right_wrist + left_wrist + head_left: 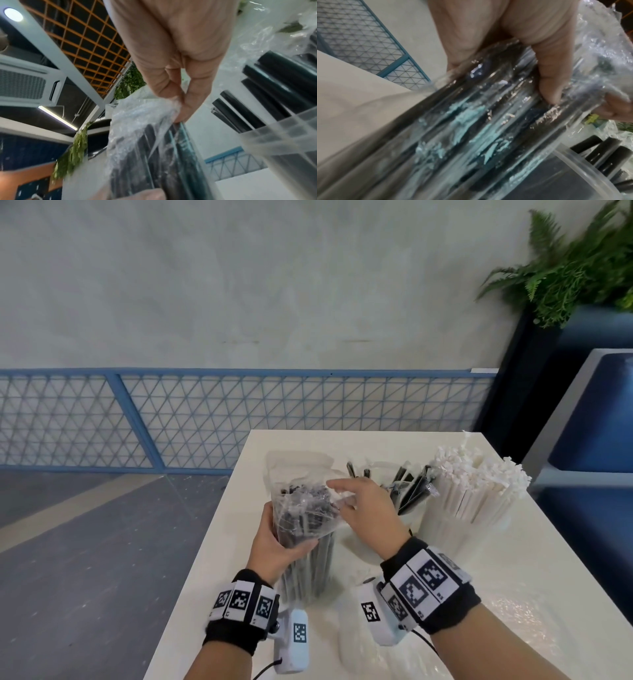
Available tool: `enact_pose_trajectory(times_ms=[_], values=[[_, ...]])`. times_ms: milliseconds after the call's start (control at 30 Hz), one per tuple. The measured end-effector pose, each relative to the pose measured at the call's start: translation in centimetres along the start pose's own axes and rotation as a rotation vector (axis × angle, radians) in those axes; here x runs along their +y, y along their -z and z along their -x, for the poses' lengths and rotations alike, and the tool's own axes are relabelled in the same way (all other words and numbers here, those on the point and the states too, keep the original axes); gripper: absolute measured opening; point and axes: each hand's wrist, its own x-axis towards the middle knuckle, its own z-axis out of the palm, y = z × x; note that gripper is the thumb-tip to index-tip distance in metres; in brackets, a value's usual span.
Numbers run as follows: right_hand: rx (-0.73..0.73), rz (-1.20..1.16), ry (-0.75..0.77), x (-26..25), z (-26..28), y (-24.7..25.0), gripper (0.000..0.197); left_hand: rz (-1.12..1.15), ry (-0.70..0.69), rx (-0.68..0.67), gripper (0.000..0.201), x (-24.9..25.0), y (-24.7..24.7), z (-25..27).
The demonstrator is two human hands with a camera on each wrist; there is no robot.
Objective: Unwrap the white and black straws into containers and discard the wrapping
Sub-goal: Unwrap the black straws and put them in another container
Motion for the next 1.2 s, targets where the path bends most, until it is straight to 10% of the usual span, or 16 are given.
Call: enact_pose_trajectory(times_ms=[367,667,967,1200], values=[[-0.406,-0.027,0.003,-0.2,-0.5,1.5,0.066,-0.009,0.094,-0.04,0.065,0.1,0.3,0.0],[-0.206,-0.012,-0.118,1.5,0.8,-2.2,0.09,-0.099,0.105,-0.112,0.06,-0.2,0.3,-0.3],[0.056,-0.376,-0.107,2.1,1.6,-3.8,0.042,-0.126,0.067,-0.082,0.055,-0.1,-0.1,-0.3],[0.219,-0.531,-0.013,0.0,1.8,-2.9,0.062,-0.167,0.071,-0.106,0.05,-0.2,0.0,-0.5]])
